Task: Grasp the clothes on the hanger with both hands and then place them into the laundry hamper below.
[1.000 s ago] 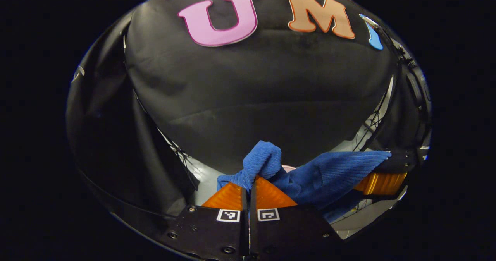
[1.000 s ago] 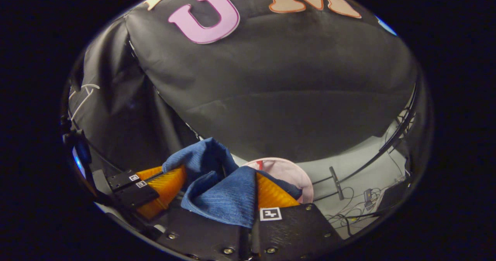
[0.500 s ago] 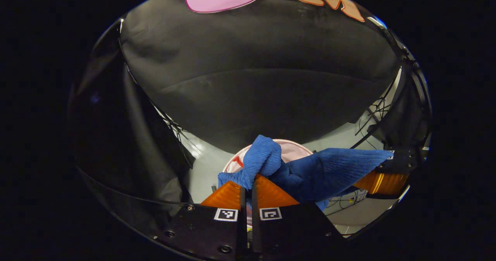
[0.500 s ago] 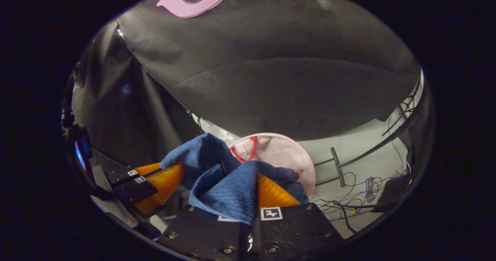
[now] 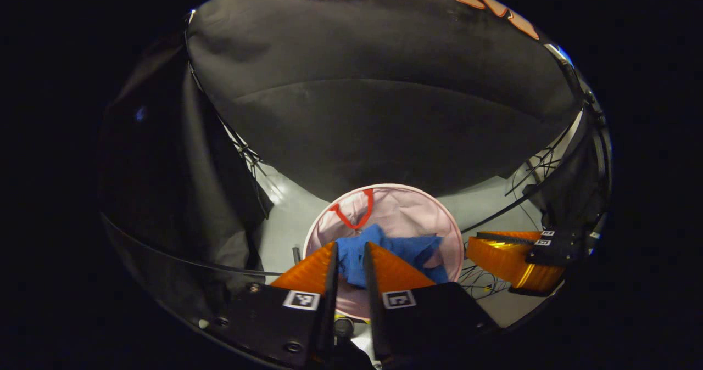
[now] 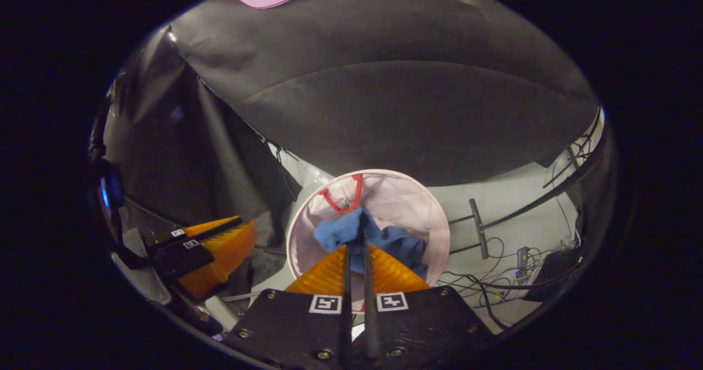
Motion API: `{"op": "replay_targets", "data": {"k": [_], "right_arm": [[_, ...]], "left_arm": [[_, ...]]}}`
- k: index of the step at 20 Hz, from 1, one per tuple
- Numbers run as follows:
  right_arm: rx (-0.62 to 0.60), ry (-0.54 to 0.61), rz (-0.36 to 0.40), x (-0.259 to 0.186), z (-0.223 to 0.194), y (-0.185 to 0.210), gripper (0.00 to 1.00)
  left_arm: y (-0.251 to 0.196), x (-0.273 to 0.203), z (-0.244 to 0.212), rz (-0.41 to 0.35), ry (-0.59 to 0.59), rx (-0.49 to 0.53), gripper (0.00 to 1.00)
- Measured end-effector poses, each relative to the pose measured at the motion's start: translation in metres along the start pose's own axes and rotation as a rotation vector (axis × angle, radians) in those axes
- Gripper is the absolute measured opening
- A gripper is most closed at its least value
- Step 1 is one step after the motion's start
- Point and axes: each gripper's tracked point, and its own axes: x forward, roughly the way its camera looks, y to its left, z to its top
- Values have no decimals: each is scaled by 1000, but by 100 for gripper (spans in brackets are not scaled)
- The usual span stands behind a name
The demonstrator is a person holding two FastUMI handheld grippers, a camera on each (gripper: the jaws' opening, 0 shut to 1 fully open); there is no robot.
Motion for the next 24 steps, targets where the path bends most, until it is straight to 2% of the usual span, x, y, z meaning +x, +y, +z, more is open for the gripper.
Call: {"op": "replay_targets", "data": {"k": [1, 2, 4, 5, 6, 7, 9, 12, 13, 14, 16, 21, 22, 23, 24], "right_arm": [[-5, -14, -13, 0, -1, -4, 11], [-4, -26, -20, -2, 0, -4, 19], [4, -42, -42, -13, -2, 3, 42], [13, -52, -51, -19, -2, 5, 42], [25, -64, -63, -25, -5, 7, 55], [32, -76, -94, -33, -7, 4, 70], [60, -110, -127, -56, -14, 10, 100], [94, -176, -208, -82, -20, 3, 95], [108, -201, -230, -92, -22, 5, 95], [115, -222, -258, -105, -24, 5, 100], [124, -258, -306, -130, -27, 7, 100], [207, -331, -387, -182, -44, 20, 95], [209, -342, -401, -194, -46, 20, 100], [207, -349, -414, -205, -47, 22, 95], [202, -356, -429, -214, -49, 22, 95]], "left_arm": [[-1, -1, 1, -4, -2, 3, 42], [0, -4, 0, -6, -12, 10, 58], [1, -12, 4, -20, -38, 20, 84], [2, -21, 6, -28, -50, 30, 86], [5, -26, 8, -28, -62, 41, 94], [13, -32, 13, -20, -99, 48, 96], [15, -44, 12, -64, -108, 62, 98], [22, -71, 12, -132, -132, 98, 98], [25, -79, 14, -158, -149, 108, 98], [24, -85, 17, -184, -160, 122, 98], [25, -98, 16, -226, -178, 155, 98], [33, -131, -2, -283, -195, 209, 98], [34, -139, -3, -287, -202, 210, 98], [36, -145, -1, -289, -216, 206, 98], [37, -153, 4, -285, -242, 194, 98]]}}
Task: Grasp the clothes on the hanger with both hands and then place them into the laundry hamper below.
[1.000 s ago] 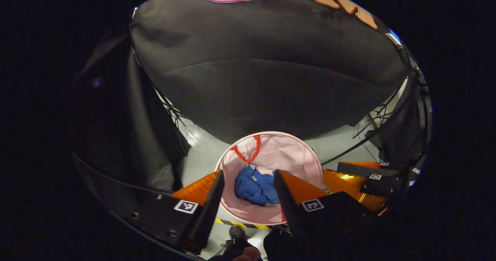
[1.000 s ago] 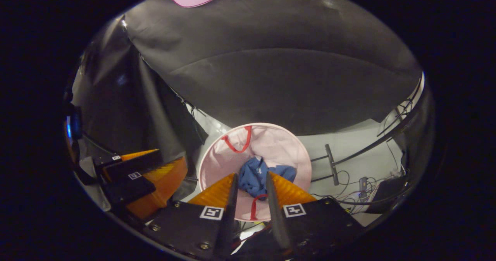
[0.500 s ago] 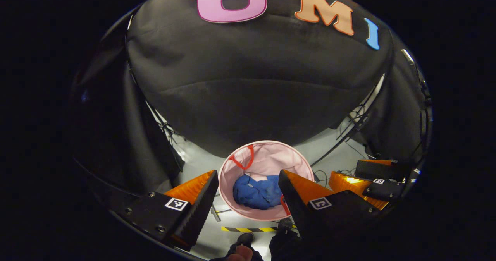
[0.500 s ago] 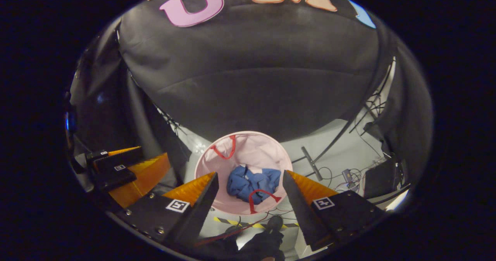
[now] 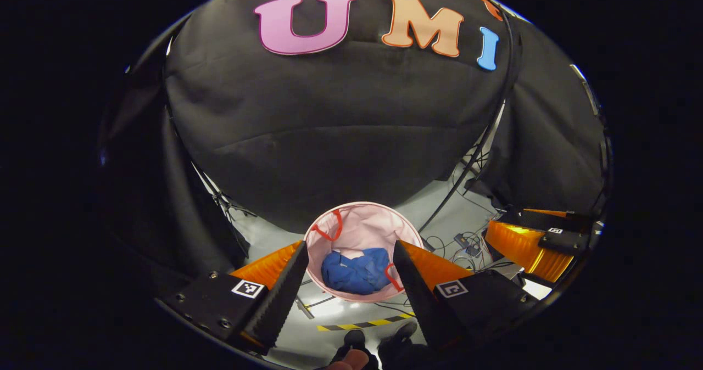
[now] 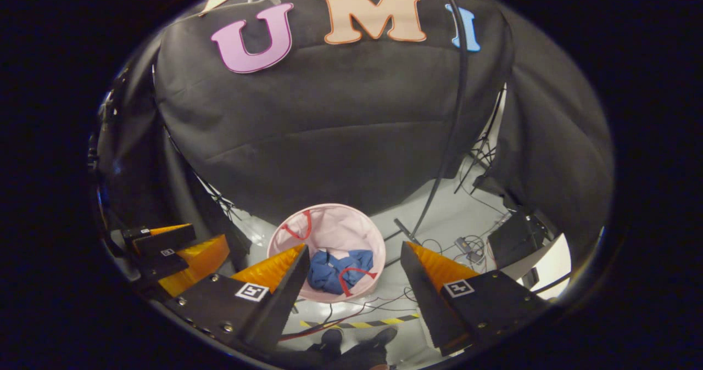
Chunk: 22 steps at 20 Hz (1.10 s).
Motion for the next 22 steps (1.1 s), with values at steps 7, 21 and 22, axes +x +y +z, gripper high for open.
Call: {"op": "replay_targets", "data": {"k": [7, 21, 22], "right_arm": [[5, -85, 33, -48, 17, -7, 95], [3, -334, 119, -147, 68, -34, 100], [-3, -359, 122, -157, 73, -37, 99]], "left_arm": [[-4, -59, 36, 49, -118, -24, 98], [-41, -174, 88, 136, -318, -5, 95], [-40, -183, 91, 142, -339, -11, 95]]}}
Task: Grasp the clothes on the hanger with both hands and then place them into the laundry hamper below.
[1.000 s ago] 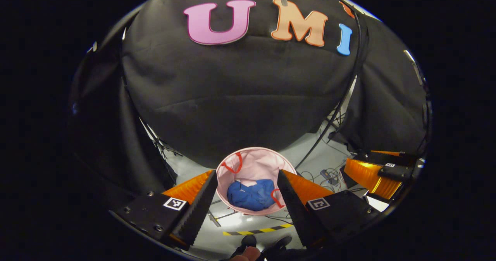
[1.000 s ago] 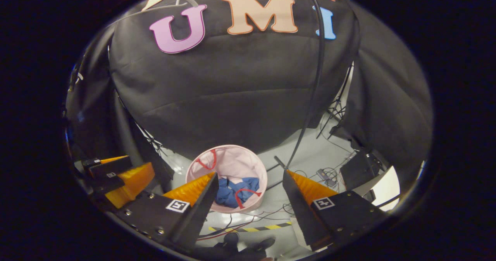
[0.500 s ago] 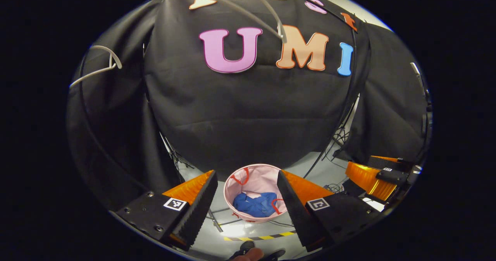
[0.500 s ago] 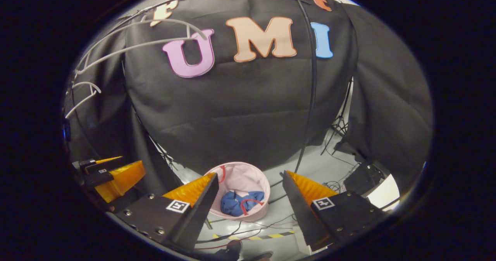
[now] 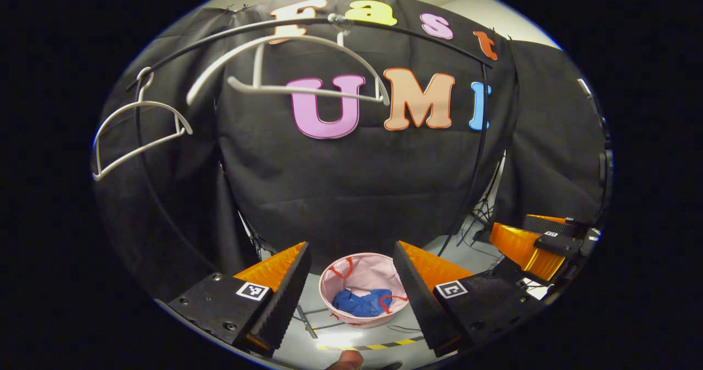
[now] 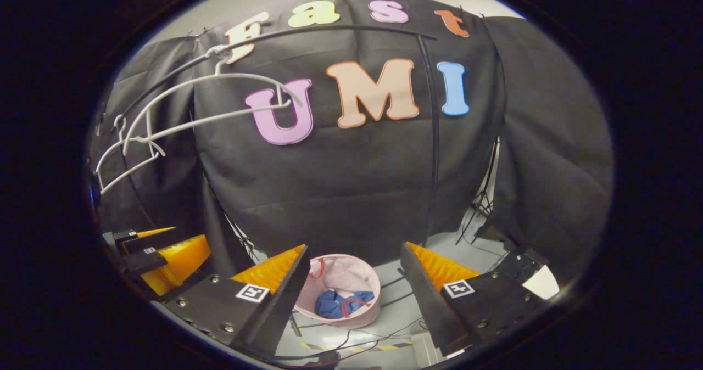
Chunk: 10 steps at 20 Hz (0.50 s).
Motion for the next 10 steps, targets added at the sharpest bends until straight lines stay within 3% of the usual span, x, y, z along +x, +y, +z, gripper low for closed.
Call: {"op": "replay_targets", "data": {"k": [10], "right_arm": [[8, -266, 21, -65, 115, -12, 99]], "left_arm": [[-8, -65, 100, -14, -242, -14, 93]]}}
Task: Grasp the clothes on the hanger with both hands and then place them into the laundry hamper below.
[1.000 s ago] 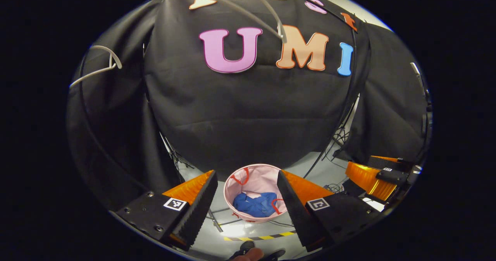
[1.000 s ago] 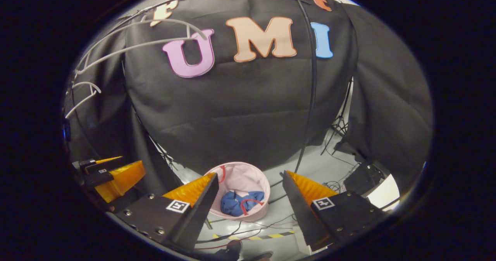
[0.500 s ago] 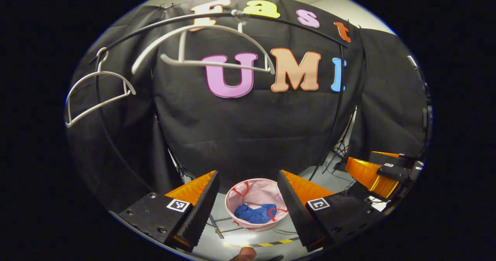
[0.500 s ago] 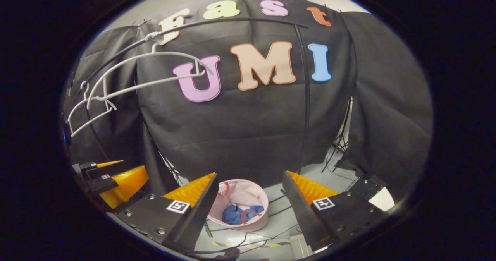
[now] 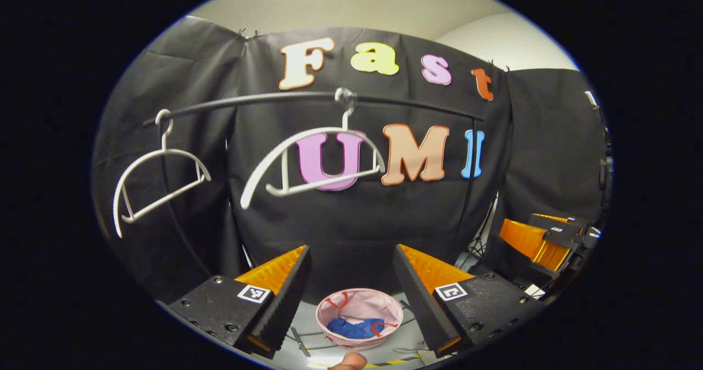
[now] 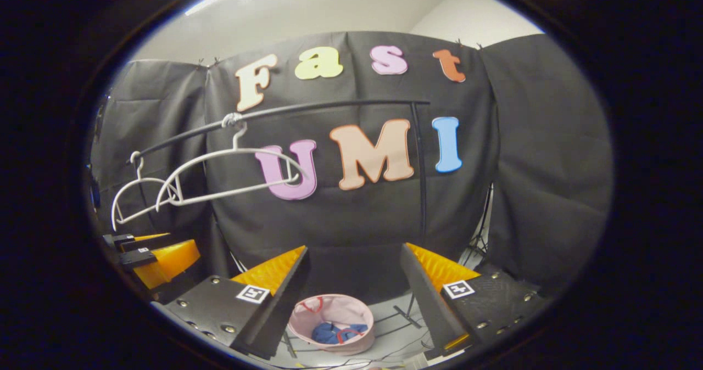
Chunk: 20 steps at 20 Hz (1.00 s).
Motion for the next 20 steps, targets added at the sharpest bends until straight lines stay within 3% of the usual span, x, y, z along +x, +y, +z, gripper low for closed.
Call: {"op": "replay_targets", "data": {"k": [5, 8, 13, 20], "right_arm": [[77, -96, 60, -19, 36, -7, 99], [58, -141, 32, -29, 41, -32, 99], [-36, -157, 38, -44, 30, -43, 99], [-32, -139, 65, -54, 27, -41, 99]], "left_arm": [[-2, -17, 56, -7, -151, 19, 94], [-5, -30, 72, -7, -183, 19, 94], [-14, -37, 52, -2, -165, 53, 92], [-11, -33, 36, 1, -135, 34, 93]]}}
